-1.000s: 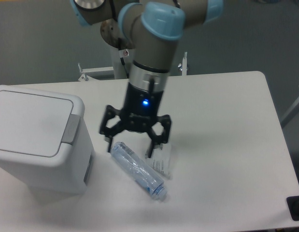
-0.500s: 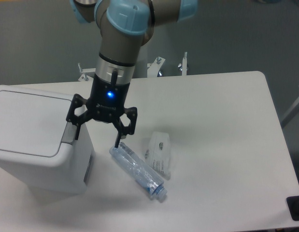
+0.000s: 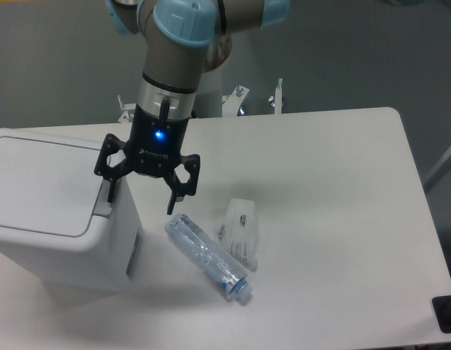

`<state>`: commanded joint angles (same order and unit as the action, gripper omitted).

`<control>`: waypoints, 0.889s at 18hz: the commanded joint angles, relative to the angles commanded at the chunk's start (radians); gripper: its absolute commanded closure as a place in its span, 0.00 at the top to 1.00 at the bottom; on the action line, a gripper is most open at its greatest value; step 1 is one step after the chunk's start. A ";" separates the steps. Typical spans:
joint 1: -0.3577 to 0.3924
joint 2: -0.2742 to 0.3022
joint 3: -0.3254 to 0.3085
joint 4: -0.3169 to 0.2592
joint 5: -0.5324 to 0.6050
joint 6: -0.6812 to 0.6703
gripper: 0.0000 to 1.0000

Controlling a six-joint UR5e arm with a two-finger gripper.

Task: Open the trash can

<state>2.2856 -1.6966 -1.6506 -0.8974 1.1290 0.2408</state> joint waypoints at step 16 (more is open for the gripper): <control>0.032 -0.005 0.058 0.000 0.003 0.005 1.00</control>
<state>2.3177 -1.7012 -1.5924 -0.8974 1.1321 0.2454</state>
